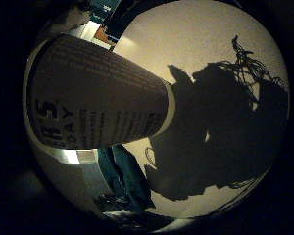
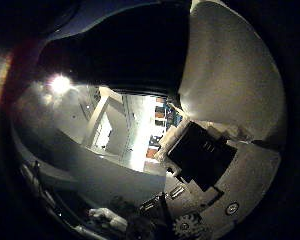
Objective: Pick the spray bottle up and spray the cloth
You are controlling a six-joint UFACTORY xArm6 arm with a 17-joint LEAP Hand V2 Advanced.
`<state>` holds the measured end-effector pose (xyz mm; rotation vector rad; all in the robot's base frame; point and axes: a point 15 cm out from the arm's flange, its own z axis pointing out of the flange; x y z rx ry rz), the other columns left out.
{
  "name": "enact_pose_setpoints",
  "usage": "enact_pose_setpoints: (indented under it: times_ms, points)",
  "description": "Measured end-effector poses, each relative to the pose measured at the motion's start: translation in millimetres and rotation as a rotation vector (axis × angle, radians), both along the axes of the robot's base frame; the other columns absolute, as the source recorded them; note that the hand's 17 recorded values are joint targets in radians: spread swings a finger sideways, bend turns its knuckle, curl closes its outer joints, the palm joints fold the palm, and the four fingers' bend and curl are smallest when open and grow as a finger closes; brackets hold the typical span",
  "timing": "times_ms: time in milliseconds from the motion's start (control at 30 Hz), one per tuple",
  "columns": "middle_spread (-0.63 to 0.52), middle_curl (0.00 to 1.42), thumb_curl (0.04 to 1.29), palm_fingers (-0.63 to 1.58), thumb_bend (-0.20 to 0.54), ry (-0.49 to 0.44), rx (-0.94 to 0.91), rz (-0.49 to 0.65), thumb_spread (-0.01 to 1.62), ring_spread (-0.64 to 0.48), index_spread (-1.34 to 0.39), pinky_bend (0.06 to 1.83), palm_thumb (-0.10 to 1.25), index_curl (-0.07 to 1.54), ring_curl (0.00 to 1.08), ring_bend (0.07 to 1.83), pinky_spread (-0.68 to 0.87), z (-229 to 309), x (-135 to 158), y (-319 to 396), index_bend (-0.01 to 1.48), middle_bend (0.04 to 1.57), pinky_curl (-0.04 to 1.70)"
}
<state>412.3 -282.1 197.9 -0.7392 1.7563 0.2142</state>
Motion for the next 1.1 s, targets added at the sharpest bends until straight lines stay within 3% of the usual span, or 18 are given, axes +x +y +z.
enact_pose_setpoints:
  times_ms: [200,500,1100]
  points:
    - [-0.34,1.14,0.63,1.05,-0.014,-0.008,-0.024,-0.036,0.81,-0.28,-0.48,1.61,1.06,1.15,0.83,1.31,-0.19,3,4,-12,0.86,1.11,0.46]
    - [-0.26,1.09,0.71,1.1,-0.013,-0.018,-0.022,-0.054,0.84,-0.27,-0.37,1.55,1.07,1.1,0.88,1.29,-0.17,3,8,-18,0.98,1.19,0.56]
    - [-0.18,1.0,0.76,1.1,-0.015,-0.063,-0.096,-0.052,0.89,-0.27,-0.27,1.49,1.09,1.01,0.93,1.29,-0.17,40,10,-38,1.06,1.27,0.71]
